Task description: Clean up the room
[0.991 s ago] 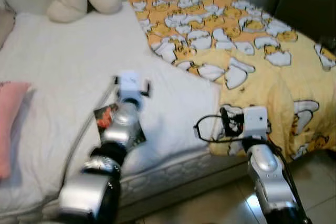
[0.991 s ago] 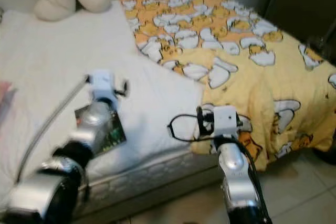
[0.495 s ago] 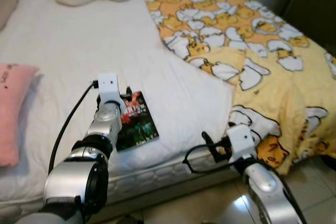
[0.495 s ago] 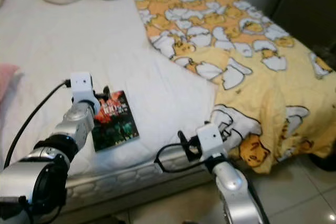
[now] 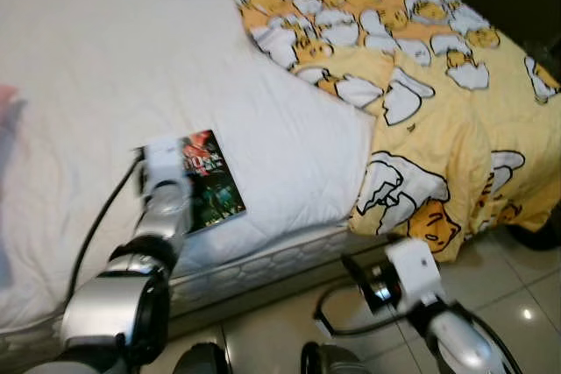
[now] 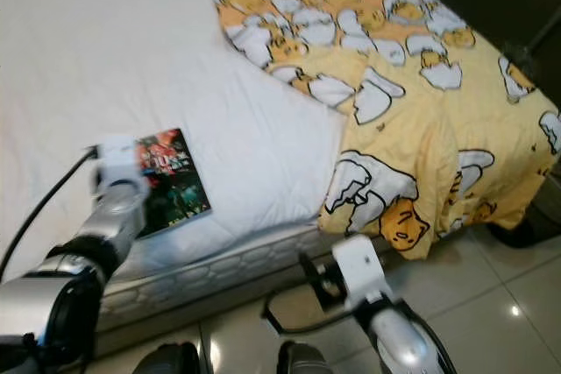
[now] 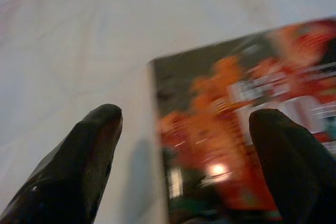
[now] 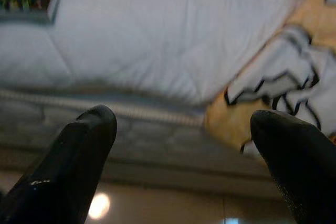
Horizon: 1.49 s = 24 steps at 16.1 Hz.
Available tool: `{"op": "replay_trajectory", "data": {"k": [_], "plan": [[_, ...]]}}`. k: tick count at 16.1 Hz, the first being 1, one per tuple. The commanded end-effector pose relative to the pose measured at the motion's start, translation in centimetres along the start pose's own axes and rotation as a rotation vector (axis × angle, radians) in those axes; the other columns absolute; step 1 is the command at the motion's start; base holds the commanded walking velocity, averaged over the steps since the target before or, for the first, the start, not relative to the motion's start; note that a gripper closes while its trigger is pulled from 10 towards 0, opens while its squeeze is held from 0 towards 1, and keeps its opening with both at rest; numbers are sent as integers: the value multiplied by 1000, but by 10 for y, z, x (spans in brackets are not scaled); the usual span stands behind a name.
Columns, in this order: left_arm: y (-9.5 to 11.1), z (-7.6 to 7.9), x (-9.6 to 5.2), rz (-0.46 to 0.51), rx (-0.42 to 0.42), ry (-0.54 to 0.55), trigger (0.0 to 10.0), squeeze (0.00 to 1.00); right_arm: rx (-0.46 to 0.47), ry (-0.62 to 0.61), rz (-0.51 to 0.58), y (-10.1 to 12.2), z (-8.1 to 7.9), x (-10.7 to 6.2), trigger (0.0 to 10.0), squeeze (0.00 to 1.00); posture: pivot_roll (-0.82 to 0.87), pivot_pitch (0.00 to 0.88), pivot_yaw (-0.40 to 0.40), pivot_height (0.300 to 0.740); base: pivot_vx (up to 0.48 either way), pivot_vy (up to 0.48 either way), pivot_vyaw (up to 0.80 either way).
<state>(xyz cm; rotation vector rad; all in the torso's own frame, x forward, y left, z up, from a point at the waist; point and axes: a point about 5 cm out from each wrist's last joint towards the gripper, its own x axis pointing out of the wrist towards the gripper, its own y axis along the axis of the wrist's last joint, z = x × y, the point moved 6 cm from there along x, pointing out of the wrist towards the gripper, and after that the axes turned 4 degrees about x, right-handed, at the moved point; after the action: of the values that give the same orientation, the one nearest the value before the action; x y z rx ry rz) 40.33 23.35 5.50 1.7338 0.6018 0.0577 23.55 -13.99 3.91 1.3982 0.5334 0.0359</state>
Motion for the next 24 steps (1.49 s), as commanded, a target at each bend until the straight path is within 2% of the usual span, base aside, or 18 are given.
{"op": "replay_trajectory", "data": {"k": [1, 4, 5, 6, 8, 11, 12, 15, 16, 17, 19, 20, 22, 24], "plan": [[-9, -1, -4, -6, 10, 26, 10000, 0, 0, 11, -3, 2, -3, -5, 10000, 0, -252, 248, -73, 740, 0, 0, 0], [-26, 8, -10, -37, 12, 1, 10000, 0, 6, 11, -19, 0, -4, -11, 10000, 0, -249, 255, -76, 740, 0, 0, 0], [-33, 20, -15, -52, -48, -49, 10000, 0, 13, 10, -27, -1, -5, -11, 10000, 0, -245, 256, -77, 740, 0, 0, 0], [-30, 28, -18, -31, -73, -67, 10000, 0, 16, 13, -37, -2, -5, -12, 10000, 0, -243, 260, -76, 740, 0, 0, 0], [-33, 31, -21, -37, -78, -63, 10000, 0, 16, 16, -46, -3, -6, -14, 10000, 0, -240, 260, -76, 740, 0, 0, 0], [-54, 39, -30, -101, -90, -76, 10000, 0, 18, 24, -70, -8, -9, -16, 10000, 0, -240, 259, -72, 740, 0, 0, 0], [-49, 37, -30, -62, -66, -61, 10000, 0, 17, 25, -73, -8, -9, -16, 10000, 0, -242, 259, -70, 740, 0, 0, 0], [-10, 15, -28, 192, 137, 73, 10000, 0, 15, 14, -70, -7, -6, -14, 10000, 0, -233, 255, -67, 740, 0, 0, 0], [-10, 15, -28, 192, 137, 73, 10000, 0, 15, 14, -70, -7, -6, -14, 10000, 0, -233, 255, -67, 740, 0, 0, 0], [-2, 5, -26, 232, 188, 120, 10000, 0, 14, 15, -70, -6, -6, -12, 10000, 0, -230, 255, -72, 740, 0, 0, 0], [0, -5, -21, 213, 171, 151, 10000, 0, 9, 23, -70, -6, -8, -12, 10000, 0, -229, 255, -75, 740, 0, 0, 0], [12, -12, -17, 238, 141, 171, 10000, 0, 4, 23, -70, -6, -7, -11, 10000, 0, -230, 253, -78, 740, 0, 0, 0], [25, -18, -19, 283, 40, 180, 10000, 0, 1, 14, -72, -7, -3, -13, 10000, 0, -224, 248, -75, 740, 0, 0, 0], [7, -8, -32, 248, -82, 102, 10000, 0, -4, -4, -48, -2, 1, -15, 10000, 0, -209, 239, -72, 740, 0, 0, 0]]}}
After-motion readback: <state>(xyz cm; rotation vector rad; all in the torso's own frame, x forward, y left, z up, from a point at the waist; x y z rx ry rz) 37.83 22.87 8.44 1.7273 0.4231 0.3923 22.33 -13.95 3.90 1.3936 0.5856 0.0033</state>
